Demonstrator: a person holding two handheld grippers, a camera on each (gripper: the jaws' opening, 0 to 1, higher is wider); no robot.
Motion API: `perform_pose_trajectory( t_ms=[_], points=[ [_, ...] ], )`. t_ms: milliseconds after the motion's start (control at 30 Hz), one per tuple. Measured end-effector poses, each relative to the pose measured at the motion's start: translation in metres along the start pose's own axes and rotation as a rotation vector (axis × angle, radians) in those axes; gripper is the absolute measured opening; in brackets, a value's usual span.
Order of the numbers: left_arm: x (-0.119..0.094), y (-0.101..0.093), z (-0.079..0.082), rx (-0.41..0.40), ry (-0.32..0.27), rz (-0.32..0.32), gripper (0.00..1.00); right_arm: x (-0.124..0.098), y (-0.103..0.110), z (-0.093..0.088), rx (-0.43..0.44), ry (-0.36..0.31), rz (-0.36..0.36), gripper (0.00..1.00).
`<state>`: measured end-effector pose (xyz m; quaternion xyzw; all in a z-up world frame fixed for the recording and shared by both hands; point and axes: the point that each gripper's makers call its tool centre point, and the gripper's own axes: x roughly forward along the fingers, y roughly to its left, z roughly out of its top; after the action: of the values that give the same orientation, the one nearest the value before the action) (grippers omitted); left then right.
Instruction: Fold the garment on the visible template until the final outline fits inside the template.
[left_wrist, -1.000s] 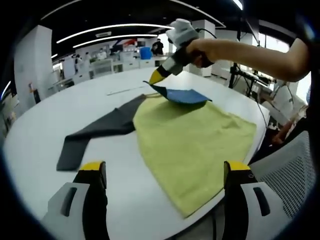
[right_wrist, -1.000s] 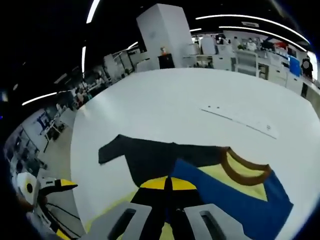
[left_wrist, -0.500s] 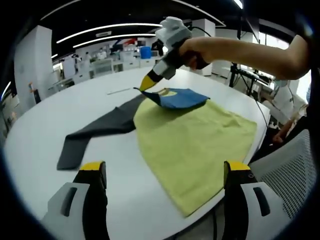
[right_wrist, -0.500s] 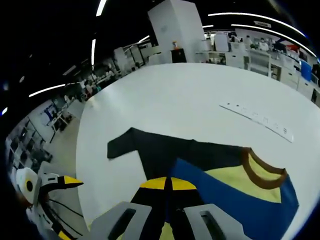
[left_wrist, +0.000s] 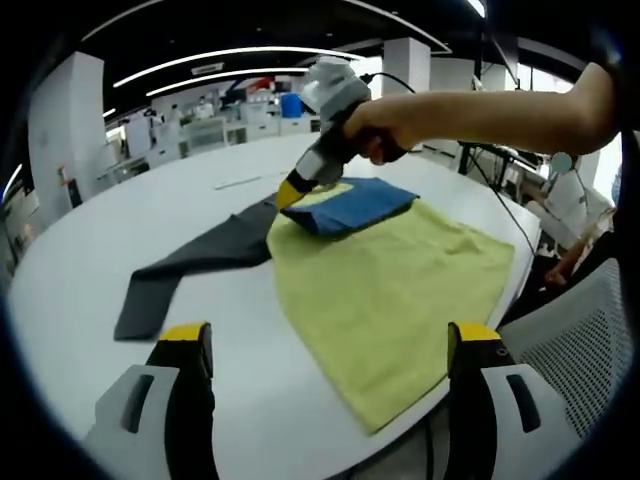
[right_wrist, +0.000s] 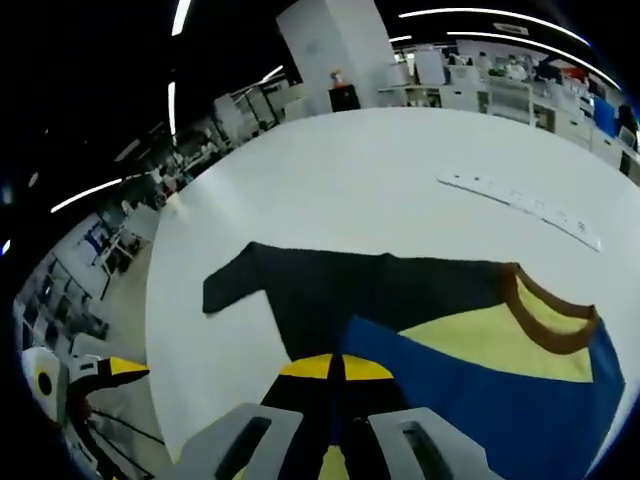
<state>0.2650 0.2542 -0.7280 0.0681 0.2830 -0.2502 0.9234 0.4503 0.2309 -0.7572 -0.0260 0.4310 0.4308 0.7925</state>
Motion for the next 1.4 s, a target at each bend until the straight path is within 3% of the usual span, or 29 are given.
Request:
perform_pose_trajectory(
  t_ms=[67, 433, 600, 1000, 1400],
  points=[
    [0.0, 0.0, 0.0, -0.001, -0.005, 0.001, 0.95, -0.001, 0.001, -0.002, -0.005, -0.002, 0.006, 0.01],
    [0.0, 0.003, 0.001, 0.01, -0.005, 0.006, 0.97, -0.028, -0.02, 0.003, -0.051, -0.078, -0.035, 0.46],
    [0.001, 0.004, 0.002, 0.018, -0.006, 0.01, 0.99, -0.047, -0.035, 0.003, -0.079, -0.101, -0.053, 0.55],
    [0.0, 0.004, 0.003, 0.022, -0.006, 0.012, 0.99, -0.096, -0.075, -0.02, -0.079, -0.095, -0.105, 0.61],
    [0.002, 0.013, -0.002, 0.028, -0.006, 0.012, 0.99, -0.148, -0.113, -0.058, -0.013, -0.106, -0.131, 0.52]
  ],
)
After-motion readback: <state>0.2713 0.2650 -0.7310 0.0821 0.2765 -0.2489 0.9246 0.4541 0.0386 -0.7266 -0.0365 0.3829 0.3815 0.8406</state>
